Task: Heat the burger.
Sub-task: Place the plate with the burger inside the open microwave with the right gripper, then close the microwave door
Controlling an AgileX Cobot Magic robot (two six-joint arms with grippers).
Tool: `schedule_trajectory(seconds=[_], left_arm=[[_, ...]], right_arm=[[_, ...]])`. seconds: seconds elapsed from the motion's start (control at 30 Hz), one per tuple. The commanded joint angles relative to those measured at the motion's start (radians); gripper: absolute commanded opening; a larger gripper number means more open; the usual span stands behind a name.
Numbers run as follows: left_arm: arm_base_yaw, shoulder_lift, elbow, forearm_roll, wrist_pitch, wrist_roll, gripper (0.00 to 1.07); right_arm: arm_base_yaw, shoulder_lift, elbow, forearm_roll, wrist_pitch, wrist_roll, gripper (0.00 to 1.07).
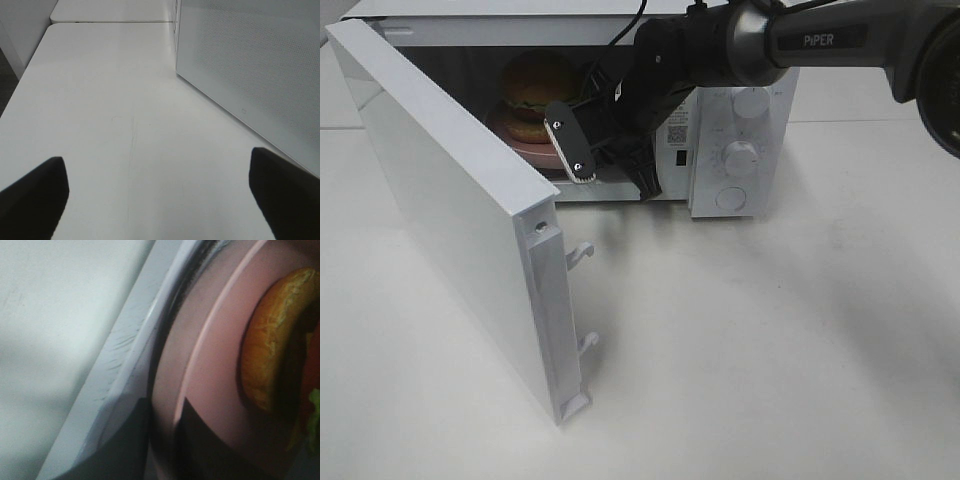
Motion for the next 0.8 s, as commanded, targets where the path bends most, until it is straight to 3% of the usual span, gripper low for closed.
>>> schedule_trajectory(seconds=[0.03,0.17,0.37,0.7,0.8], left_arm=[[0.005,-0.020,0.003,0.004,-0.003,0.000,0.90],[0.005,-0.020,0.003,0.004,-0.003,0.000,0.90],[0.005,-0.020,0.003,0.004,-0.003,0.000,0.90],[0.005,-0.020,0.003,0.004,-0.003,0.000,0.90],[0.005,-0.020,0.003,0.004,-0.003,0.000,0.90]], right_arm=[[-0.003,-0.002,-0.015,0.003,-0.036,0.012,0.26],[-0.003,-0.002,-0.015,0.003,-0.034,0.018,0.42],[-0.003,-0.008,-0.008,0.037,-0.005,0.018,0.51],[-0.006,-0.082,0.109,0.069,-0.051,0.010,0.76],[-0.006,-0.099,0.133,0.069,-0.065,0.010,0.79]])
